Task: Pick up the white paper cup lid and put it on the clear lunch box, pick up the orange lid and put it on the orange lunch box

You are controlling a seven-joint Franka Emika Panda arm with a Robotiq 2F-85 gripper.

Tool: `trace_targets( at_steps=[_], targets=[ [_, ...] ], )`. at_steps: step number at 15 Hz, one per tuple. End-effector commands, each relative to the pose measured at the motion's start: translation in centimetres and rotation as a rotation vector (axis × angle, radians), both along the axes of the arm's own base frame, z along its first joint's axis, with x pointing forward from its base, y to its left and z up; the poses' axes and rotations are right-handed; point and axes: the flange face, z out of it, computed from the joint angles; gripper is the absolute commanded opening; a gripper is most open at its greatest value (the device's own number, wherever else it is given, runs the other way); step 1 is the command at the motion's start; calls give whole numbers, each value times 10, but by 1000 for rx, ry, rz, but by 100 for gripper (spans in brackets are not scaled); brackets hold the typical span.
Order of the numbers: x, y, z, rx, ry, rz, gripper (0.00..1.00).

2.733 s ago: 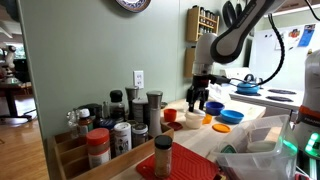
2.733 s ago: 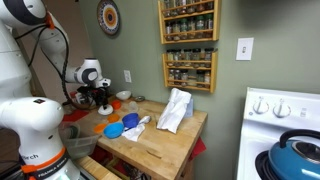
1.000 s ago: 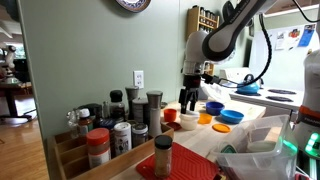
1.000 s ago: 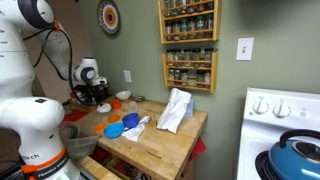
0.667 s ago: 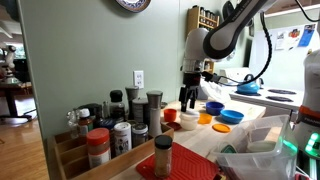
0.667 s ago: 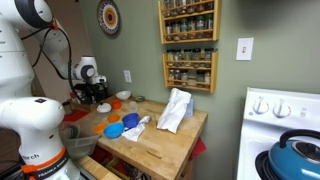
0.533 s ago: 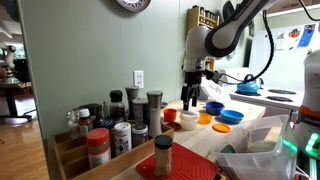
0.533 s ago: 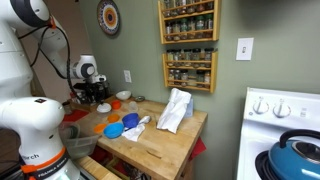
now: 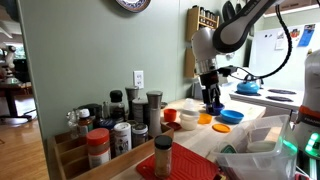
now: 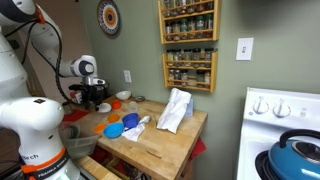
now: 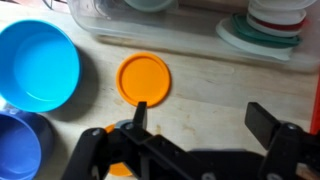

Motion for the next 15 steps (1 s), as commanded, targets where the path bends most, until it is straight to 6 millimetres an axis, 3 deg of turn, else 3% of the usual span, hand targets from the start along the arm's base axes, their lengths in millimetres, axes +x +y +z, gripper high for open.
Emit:
trace_targets(
  at_steps=[1,3,9,12,14,15],
  targets=[
    [1,0,1,1,-1,0,100],
    [3,2,3,4,-6,1,100],
    [6,-54,-50,60,-64,-61,100],
    [-3,-71,-68,65,-84,-66,100],
    [-11,-78,-75,68,-92,-80,100],
    [1,-70,-76,80,-93,-79,100]
  ],
)
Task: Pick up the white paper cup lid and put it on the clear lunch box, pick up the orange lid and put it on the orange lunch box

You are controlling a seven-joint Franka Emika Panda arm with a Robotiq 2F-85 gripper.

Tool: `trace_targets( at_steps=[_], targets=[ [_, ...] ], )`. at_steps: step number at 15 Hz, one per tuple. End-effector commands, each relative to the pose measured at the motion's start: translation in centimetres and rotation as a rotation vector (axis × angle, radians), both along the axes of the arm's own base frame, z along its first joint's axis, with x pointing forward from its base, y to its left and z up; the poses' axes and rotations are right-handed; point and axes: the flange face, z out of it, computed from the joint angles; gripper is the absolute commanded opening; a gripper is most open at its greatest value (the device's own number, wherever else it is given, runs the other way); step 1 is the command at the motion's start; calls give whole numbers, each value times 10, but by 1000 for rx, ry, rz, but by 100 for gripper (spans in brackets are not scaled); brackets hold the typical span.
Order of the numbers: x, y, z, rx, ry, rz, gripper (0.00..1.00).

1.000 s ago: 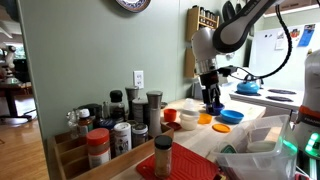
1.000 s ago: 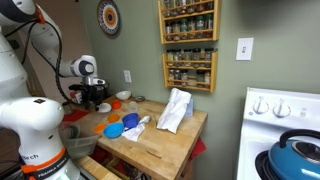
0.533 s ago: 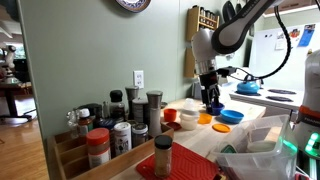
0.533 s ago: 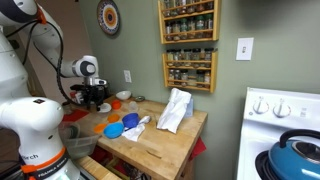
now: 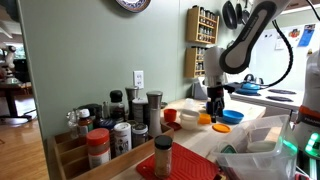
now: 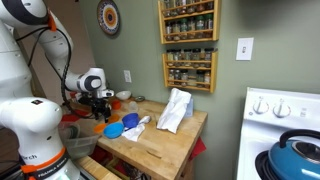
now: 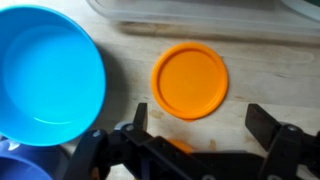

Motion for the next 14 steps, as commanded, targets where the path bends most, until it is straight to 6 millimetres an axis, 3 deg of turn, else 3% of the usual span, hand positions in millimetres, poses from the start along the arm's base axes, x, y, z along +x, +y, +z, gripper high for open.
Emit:
trace_targets(
  at_steps=[1,5,14],
  targets=[
    [-2,3,-6,20,-8,6,100],
    [-4,8,-12,20,8,26,100],
    [-13,-1,-35,-14,85,37,100]
  ],
)
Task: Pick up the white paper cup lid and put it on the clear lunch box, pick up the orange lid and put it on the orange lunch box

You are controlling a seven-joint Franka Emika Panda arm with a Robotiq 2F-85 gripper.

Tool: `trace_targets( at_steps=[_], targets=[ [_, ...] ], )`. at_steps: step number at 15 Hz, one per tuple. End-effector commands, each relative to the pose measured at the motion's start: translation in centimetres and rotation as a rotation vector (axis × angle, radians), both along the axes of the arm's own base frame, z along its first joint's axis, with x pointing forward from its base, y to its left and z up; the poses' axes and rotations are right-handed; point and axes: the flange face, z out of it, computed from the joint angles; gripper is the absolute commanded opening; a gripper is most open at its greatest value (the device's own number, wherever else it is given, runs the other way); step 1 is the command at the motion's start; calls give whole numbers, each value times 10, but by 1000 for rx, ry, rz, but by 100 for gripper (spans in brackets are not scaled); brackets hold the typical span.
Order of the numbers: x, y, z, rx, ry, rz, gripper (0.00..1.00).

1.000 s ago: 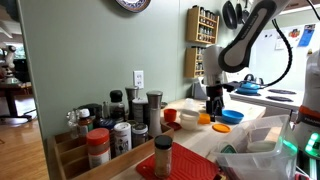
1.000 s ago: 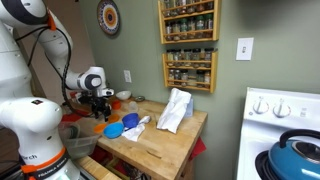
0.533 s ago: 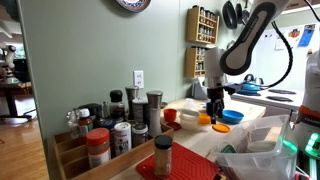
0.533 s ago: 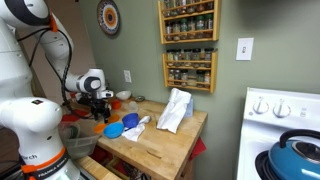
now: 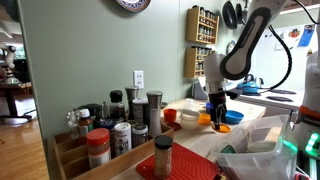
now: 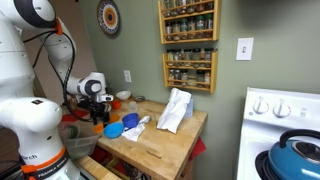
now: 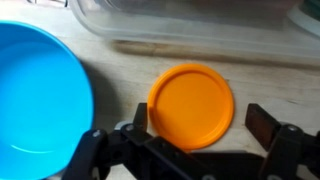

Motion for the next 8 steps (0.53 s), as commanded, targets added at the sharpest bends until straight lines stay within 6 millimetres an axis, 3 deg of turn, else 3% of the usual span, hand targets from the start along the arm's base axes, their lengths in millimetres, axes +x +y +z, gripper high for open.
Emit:
trace_targets(
  at_steps=[1,8],
  targets=[
    [-3,-5,-10,-8,35,12,100],
    [-6,-8,-19,-8,60,10,97]
  ],
)
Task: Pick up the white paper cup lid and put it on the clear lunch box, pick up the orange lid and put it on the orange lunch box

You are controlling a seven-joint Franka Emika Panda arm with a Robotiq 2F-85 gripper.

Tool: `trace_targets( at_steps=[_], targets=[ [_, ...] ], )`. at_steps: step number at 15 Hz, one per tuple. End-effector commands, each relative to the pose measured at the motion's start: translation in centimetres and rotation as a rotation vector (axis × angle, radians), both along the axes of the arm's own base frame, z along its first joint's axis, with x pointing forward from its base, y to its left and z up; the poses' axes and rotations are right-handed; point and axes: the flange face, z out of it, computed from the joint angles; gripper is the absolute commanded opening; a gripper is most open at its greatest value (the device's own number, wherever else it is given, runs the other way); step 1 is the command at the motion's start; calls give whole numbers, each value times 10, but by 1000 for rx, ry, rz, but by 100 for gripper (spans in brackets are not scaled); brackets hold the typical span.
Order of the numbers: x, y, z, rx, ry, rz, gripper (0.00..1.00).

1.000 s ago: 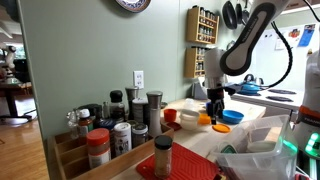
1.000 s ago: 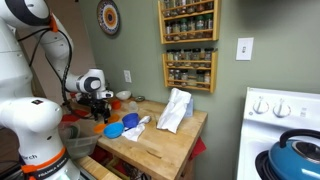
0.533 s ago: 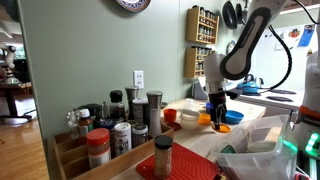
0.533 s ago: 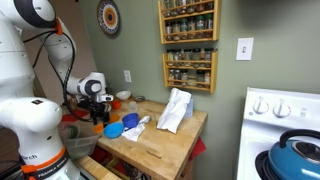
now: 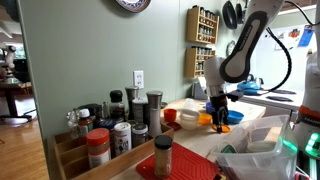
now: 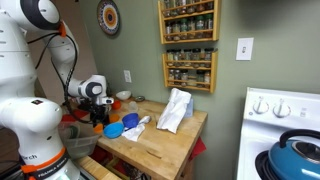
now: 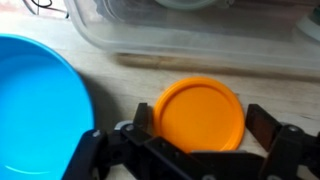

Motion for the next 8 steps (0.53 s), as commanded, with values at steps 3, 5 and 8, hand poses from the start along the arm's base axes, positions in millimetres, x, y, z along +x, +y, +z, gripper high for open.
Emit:
trace_targets(
  at_steps=[3,5,8],
  targets=[
    [0,-3,-2,-1,17,10,89],
    [1,-4,1,-5,15,9,88],
    [1,-5,3,-8,16,6,87]
  ],
)
